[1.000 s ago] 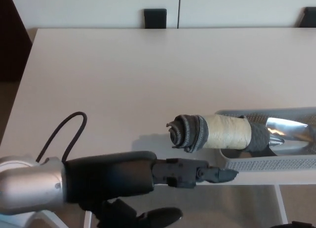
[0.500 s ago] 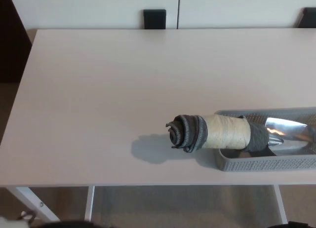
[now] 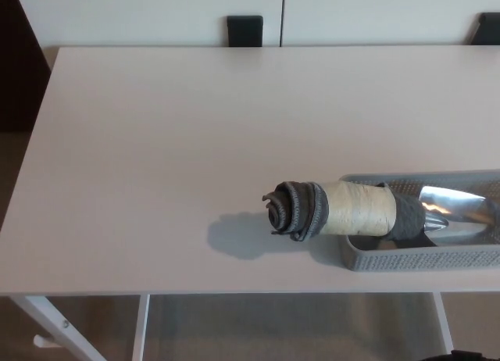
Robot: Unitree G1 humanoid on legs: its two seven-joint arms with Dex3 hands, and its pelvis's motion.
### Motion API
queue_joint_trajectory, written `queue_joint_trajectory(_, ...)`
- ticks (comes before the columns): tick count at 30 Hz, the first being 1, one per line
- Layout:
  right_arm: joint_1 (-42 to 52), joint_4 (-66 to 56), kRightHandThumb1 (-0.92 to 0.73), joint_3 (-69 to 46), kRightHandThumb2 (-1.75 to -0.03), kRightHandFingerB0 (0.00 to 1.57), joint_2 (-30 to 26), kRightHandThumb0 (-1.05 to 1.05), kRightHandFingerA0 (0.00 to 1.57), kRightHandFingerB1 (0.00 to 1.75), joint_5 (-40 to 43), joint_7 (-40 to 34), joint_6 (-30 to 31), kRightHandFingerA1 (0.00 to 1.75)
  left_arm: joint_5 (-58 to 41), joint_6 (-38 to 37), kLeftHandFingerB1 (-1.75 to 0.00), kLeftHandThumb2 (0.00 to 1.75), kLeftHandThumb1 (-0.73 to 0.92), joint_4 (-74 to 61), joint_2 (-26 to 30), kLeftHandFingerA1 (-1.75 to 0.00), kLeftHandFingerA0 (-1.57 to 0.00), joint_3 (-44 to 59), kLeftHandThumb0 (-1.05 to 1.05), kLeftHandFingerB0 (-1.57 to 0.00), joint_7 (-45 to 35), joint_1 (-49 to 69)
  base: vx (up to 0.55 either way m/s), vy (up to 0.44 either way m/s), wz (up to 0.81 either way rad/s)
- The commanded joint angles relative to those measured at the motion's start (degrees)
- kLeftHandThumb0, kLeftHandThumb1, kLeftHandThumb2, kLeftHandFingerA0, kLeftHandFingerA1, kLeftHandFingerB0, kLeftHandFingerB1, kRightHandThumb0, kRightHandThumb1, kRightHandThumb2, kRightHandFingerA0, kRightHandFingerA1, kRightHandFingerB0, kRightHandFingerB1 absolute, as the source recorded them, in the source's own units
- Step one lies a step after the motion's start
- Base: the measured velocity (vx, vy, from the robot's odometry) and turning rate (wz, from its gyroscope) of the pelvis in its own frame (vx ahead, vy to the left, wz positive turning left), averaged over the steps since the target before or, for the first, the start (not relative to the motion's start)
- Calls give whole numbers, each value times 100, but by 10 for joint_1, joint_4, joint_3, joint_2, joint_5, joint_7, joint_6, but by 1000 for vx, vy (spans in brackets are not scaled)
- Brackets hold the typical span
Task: The robot walks towards a desk on which a shovel is kept on the left hand side and a container is kept on the right hand side. The robot picks up the shovel using its left hand and places it in the container.
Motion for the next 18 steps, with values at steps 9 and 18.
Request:
queue_joint_trajectory(9,51,12,-64,-16,-59,35,-6,-48,49,35,-7,-53,-24,42,120,-185,-33,64,80,305,-157,-40,-19,55,-72,-19,457,13,0,0,0)
queue_joint_trajectory(18,63,-2,-55,-7,-83,20,-11,-60,27,42,-26,-77,-18,47,126,-179,-49,107,51,362,-140,-52,-3,79,-37,0,505,4,0,0,0)
